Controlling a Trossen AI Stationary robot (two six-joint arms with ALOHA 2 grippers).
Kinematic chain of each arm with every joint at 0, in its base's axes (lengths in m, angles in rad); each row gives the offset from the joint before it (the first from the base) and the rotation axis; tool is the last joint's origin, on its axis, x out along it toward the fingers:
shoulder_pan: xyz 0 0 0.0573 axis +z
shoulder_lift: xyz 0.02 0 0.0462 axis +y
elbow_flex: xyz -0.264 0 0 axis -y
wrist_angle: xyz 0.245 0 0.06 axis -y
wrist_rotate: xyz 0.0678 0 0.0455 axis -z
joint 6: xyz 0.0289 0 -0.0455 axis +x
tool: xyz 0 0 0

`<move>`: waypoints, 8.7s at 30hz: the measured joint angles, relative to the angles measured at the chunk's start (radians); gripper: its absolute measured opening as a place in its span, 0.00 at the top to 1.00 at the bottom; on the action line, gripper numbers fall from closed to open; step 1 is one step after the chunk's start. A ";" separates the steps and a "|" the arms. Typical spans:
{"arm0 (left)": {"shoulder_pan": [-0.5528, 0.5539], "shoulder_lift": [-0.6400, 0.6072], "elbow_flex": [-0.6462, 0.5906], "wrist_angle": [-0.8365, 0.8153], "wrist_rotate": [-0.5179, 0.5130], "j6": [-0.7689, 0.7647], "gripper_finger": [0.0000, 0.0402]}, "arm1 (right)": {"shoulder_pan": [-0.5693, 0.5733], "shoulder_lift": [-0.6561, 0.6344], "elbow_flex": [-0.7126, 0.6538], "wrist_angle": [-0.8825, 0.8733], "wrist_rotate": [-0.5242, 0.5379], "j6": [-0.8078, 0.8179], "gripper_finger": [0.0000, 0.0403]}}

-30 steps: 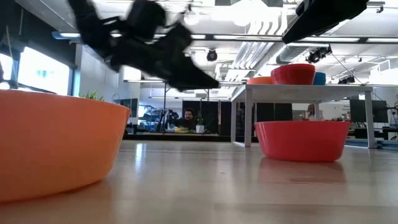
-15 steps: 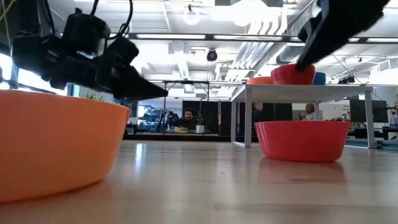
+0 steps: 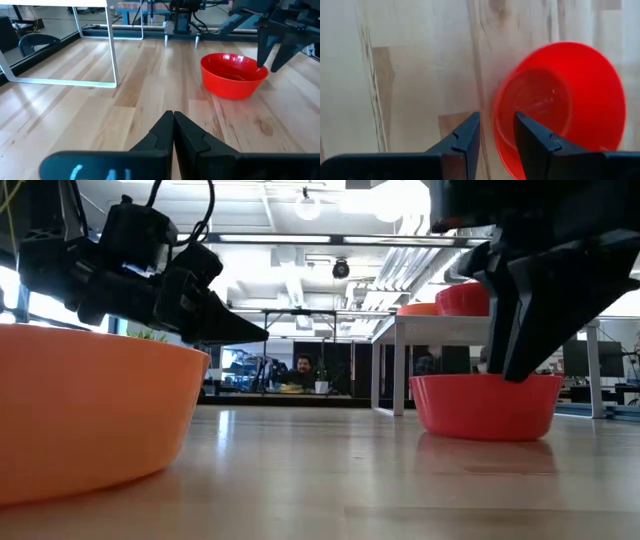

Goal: Pick & Place Mini bowls
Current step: Stack the red bowl on top of the red bowl on the shelf, then stack the orange bowl on top of the orange bowl on the shelf

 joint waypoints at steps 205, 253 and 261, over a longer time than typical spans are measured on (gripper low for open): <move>0.108 0.359 0.853 -1.056 0.096 -0.232 0.98 | -0.377 -0.879 -0.877 1.408 -0.259 -0.898 1.00; 0.112 0.155 0.568 -0.723 0.094 -0.051 0.93 | -0.371 -0.878 -0.772 1.191 -0.042 -0.868 1.00; 0.112 0.147 0.566 -0.753 0.101 -0.012 0.78 | -0.371 -0.878 -0.772 1.183 -0.038 -0.864 1.00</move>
